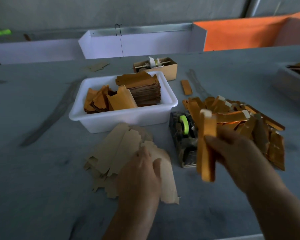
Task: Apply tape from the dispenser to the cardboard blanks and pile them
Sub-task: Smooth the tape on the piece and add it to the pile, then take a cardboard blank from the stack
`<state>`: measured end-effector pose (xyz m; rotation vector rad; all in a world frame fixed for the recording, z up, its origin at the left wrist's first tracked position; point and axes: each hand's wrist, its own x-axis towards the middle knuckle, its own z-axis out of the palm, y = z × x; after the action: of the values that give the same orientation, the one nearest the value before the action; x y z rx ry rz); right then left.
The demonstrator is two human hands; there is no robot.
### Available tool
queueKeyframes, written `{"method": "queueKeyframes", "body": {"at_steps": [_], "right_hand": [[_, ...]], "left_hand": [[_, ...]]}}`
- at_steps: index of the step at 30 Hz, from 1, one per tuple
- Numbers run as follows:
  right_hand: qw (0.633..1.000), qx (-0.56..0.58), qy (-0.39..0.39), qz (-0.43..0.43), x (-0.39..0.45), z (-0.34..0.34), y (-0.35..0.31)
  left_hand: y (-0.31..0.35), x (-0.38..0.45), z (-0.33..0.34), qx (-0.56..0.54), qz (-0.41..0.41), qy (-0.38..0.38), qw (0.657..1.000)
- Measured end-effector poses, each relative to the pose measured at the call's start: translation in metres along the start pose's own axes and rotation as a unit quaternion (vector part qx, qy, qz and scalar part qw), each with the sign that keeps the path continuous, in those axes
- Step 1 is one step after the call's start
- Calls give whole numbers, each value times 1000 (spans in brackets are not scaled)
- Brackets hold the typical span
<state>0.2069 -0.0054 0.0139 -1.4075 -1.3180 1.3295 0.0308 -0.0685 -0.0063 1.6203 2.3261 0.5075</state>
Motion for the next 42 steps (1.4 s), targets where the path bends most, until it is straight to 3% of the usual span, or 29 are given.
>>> {"method": "queueKeyframes", "body": {"at_steps": [1, 3, 5, 8, 12, 19, 22, 25, 29, 33, 38, 40, 42], "right_hand": [[999, 7, 42, -11, 10, -8, -6], [988, 3, 153, -36, 29, -23, -16], [966, -36, 251, -53, 44, -33, -18], [946, -57, 314, -55, 45, -33, -4], [966, -77, 238, -62, 20, -16, 27], [958, -83, 252, -111, -6, -4, 33], [957, -64, 243, -143, -19, 1, 24], [980, -35, 147, -128, -35, 17, 20], [999, 28, -5, -25, -44, 38, 18], [991, 114, -49, 59, -44, 48, 20], [986, 150, -39, 61, -45, 52, 23], [995, 97, -9, 32, -46, 51, 24], [998, -34, 38, -30, -46, 48, 26]], "left_hand": [[-4, 1, 0, 114, 3, 33, 993], [-9, 4, 5, 169, -24, 44, 984], [-11, 9, 10, 164, -45, 29, 985], [-17, 19, 11, 63, -64, 20, 996], [-24, 31, 7, -88, -90, -21, 992], [-37, 30, 1, -256, -104, -23, 961], [-33, 27, -8, -386, -129, -40, 913], [-24, 20, -20, -510, -149, -113, 840], [-12, 12, -24, -549, -100, -164, 814], [-6, 4, -22, -538, -75, -176, 821], [3, -2, -11, -470, -76, -101, 874], [4, -2, -8, -455, -66, -87, 884], [4, -2, -6, -452, -60, -87, 886]]}}
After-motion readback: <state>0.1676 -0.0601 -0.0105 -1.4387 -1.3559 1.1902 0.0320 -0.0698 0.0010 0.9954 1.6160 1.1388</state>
